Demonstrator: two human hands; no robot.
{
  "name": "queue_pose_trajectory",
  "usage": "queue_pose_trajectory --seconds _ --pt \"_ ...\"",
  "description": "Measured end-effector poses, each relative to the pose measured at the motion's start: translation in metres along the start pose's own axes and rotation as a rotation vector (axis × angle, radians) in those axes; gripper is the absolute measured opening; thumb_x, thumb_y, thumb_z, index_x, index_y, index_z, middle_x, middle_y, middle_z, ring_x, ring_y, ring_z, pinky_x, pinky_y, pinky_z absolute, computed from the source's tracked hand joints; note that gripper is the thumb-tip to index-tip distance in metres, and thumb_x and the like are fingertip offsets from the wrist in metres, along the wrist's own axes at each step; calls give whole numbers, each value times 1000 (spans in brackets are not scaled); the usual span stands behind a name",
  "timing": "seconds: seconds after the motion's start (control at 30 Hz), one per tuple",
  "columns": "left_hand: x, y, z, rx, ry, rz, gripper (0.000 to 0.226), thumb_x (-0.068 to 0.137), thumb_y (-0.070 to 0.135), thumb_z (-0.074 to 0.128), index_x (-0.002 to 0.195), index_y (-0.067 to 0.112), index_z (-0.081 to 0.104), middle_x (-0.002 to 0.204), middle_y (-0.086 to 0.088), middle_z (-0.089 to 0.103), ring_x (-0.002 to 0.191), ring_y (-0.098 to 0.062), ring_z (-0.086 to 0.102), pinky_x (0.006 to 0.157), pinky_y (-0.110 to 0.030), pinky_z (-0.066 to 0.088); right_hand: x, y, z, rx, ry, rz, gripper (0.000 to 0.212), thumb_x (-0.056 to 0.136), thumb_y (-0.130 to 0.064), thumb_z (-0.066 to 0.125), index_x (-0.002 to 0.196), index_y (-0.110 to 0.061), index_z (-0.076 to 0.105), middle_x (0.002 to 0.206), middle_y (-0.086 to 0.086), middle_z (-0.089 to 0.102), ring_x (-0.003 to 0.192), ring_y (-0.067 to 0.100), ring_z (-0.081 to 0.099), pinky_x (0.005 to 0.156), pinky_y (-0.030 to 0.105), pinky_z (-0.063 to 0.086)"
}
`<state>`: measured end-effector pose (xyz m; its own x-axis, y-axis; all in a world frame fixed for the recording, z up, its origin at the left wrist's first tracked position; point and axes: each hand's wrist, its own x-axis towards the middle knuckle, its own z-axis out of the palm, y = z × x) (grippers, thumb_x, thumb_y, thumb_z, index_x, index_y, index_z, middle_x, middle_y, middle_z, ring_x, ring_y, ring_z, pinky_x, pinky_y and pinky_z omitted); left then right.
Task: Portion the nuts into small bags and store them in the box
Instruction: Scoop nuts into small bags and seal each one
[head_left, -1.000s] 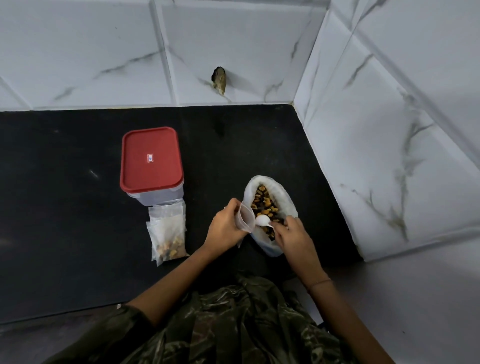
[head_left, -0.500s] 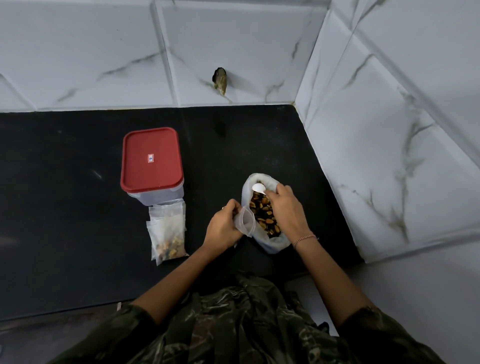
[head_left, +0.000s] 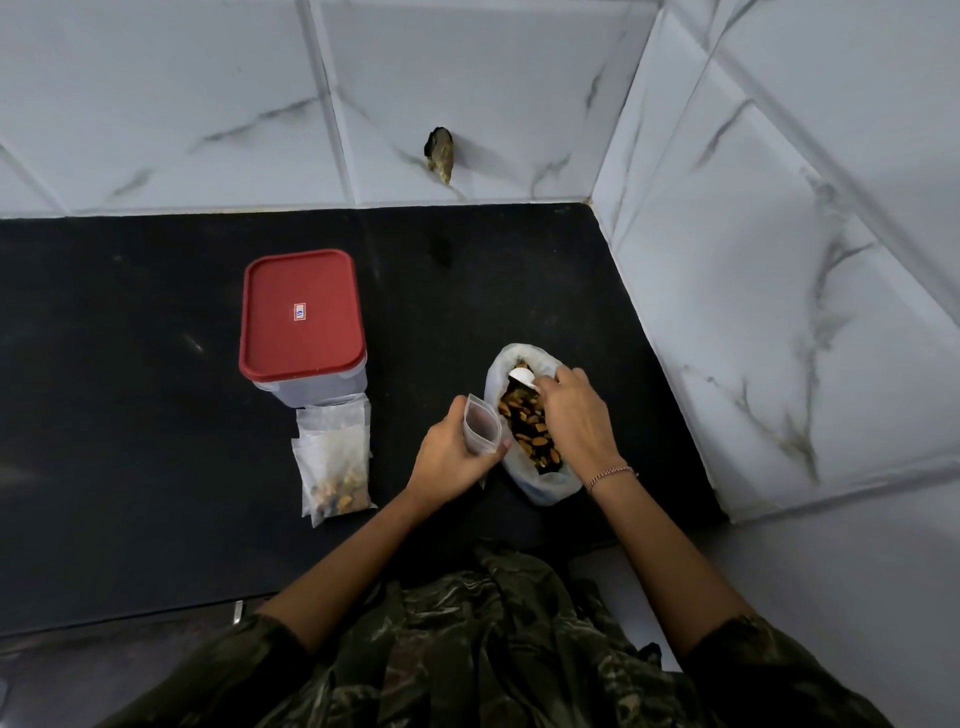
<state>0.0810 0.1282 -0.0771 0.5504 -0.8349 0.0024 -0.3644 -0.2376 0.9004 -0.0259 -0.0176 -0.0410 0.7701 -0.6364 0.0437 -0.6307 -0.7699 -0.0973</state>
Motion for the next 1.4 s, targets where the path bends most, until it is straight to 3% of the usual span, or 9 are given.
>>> queue_pose_trajectory --seconds 0.1,0.23,0.43,0.53,0.67,0.8,0.93,1.2,1.4 --pt "-1 0 1 -26 -6 16 39 81 43 72 101 16 51 89 8 64 79 -3 64 66 -20 52 -4 -4 -2 39 -61 4 24 97 -18 41 112 -12 59 109 5 56 94 16 51 65 23 40" --pt "-2 2 1 -48 -29 61 36 83 34 73 101 12 51 88 7 63 79 -2 63 64 -13 48 -7 -9 -5 202 -194 184 29 99 -27 39 90 -14 63 81 -2 61 70 11 57 61 26 47" --pt "-2 1 -2 -62 -83 70 38 83 30 73 107 12 51 94 5 65 84 -1 64 68 -14 50 -1 -2 -2 969 -382 716 21 98 -26 46 82 -20 59 75 -5 52 66 7 49 61 22 39" --pt "-2 0 -4 -77 -118 79 40 82 31 73 110 13 50 103 2 66 90 -4 65 74 -21 54 -8 -2 0 1120 -327 839 22 97 -22 49 79 -16 60 64 -3 48 54 7 43 50 20 35" --pt "-3 1 -6 -50 -98 70 41 80 33 75 108 15 51 100 4 65 89 -5 65 74 -25 55 -19 6 -7 1181 -168 827 31 95 -18 50 65 -13 55 56 -2 43 47 7 38 42 18 30" --pt "-3 1 -9 86 17 41 41 78 47 73 103 23 51 94 10 64 83 -2 63 69 -24 54 -29 11 -11 1196 -91 819 27 96 -17 50 70 -9 57 56 0 41 46 7 35 42 19 27" --pt "0 5 -14 155 109 32 39 78 50 70 100 25 51 91 12 63 80 -1 62 65 -20 51 -38 6 -18 1316 -68 857 19 95 -17 51 83 -6 60 58 0 40 46 6 33 38 15 26" --pt "9 17 -23 214 118 28 44 75 57 66 101 27 47 95 12 62 82 -2 61 65 -18 49 -44 -28 -64 1444 -127 731 26 95 -21 52 71 -12 55 58 -2 40 43 2 35 37 12 29" --pt "11 23 -28 219 161 5 40 78 49 71 101 27 47 94 12 62 82 -4 61 66 -22 51 -45 -59 -71 1148 -40 494 19 96 -18 51 88 -11 67 62 -12 53 51 -7 52 53 7 38"
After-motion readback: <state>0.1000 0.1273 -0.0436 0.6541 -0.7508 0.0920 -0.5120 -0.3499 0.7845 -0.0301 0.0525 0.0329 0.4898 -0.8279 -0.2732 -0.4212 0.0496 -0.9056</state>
